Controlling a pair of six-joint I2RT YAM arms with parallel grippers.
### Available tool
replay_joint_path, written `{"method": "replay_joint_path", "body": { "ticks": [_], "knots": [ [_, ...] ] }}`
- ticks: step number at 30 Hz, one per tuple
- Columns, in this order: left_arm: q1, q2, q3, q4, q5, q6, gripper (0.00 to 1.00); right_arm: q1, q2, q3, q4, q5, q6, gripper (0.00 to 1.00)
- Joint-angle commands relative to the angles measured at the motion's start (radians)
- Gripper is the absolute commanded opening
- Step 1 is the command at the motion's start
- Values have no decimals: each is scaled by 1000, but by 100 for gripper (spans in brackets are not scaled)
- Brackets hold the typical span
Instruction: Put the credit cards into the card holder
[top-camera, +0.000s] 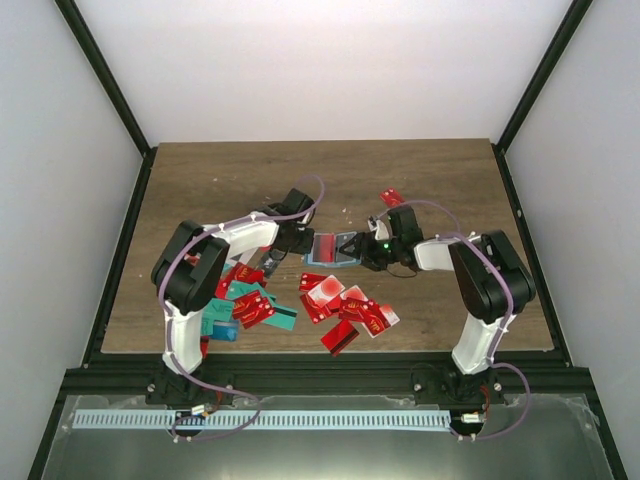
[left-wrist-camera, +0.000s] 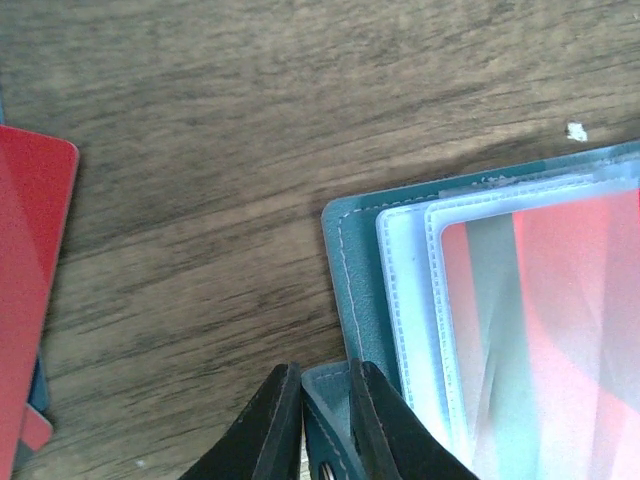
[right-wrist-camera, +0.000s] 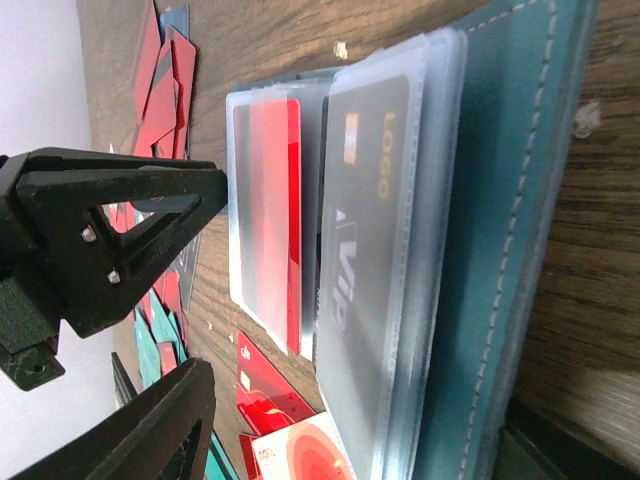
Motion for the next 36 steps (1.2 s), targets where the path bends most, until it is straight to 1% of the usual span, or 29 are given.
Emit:
{"method": "replay_joint_path", "body": {
  "ticks": [1,8,15,21,28,36],
  "knots": [
    [-3,-24,-19,19,75,-35,17,-8,-59,46,-75,64,-45,62],
    [-13,-28,-19,27,116,-78,16,-8,-125,45,-144,132,-74,62],
    [-27,-20,-22,37,133,-110,16,2,-161,57,-159,129,-84,62],
    [-38,-22,-22,50,153,-123,16,35,-131,81,-134,79,-78,62],
    [-44,-17,-24,55,161,-127,16,68,-102,109,-118,66,-68,62],
    [-46,-22,-25,56,164,-126,16,77,-35,122,-65,24,-51,61]
  ]
}}
